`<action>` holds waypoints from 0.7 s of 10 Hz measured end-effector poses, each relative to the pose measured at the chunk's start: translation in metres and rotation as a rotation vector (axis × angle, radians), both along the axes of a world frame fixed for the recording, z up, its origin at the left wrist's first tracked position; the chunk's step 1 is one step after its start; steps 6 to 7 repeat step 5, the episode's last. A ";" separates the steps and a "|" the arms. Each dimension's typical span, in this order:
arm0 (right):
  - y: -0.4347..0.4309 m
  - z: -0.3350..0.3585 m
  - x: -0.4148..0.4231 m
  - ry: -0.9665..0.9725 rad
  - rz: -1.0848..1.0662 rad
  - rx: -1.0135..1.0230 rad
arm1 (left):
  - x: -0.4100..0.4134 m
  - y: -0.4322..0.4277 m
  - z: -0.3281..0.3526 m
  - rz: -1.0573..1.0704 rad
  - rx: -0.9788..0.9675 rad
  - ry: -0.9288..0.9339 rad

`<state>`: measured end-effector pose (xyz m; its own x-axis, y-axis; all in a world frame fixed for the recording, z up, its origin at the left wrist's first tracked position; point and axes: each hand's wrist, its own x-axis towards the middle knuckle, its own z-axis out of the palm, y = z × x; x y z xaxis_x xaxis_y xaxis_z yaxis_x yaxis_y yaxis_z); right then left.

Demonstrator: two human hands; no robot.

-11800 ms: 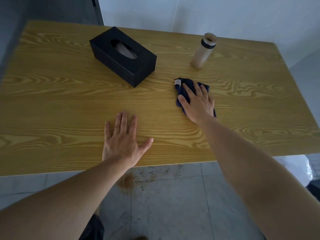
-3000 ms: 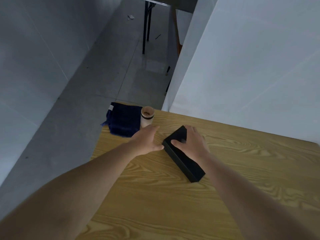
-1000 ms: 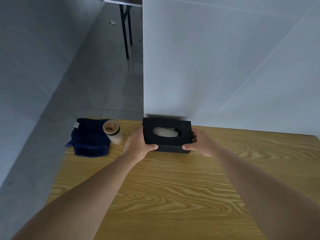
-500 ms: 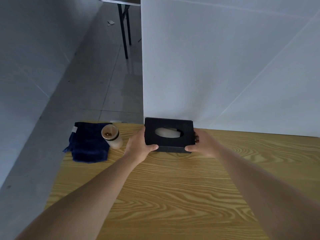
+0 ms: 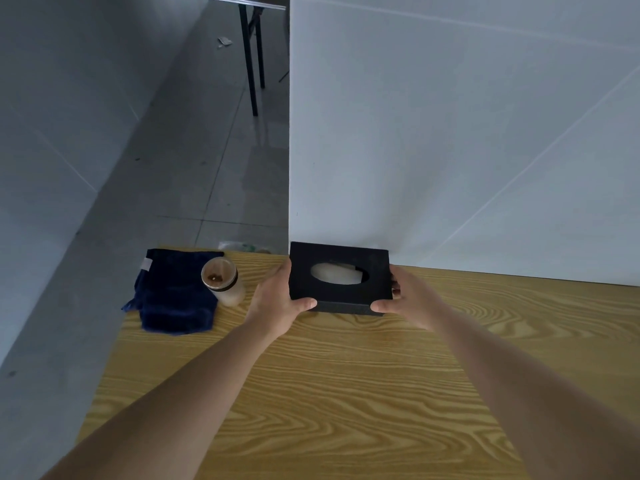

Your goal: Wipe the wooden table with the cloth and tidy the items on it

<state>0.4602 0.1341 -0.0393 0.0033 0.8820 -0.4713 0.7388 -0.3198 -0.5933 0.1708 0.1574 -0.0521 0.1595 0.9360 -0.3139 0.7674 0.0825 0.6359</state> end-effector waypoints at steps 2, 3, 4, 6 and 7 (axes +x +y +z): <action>0.000 0.009 -0.005 -0.145 0.047 -0.008 | 0.000 -0.001 0.007 -0.021 -0.008 0.041; -0.013 0.021 -0.019 -0.489 0.094 0.015 | 0.002 -0.008 0.011 -0.001 -0.034 0.082; -0.044 0.031 -0.047 -0.553 -0.064 0.048 | 0.000 -0.027 0.024 0.043 -0.064 0.073; -0.076 0.034 -0.067 -0.567 -0.101 0.084 | -0.013 -0.056 0.033 -0.038 -0.009 0.091; -0.076 0.034 -0.067 -0.567 -0.101 0.084 | -0.013 -0.056 0.033 -0.038 -0.009 0.091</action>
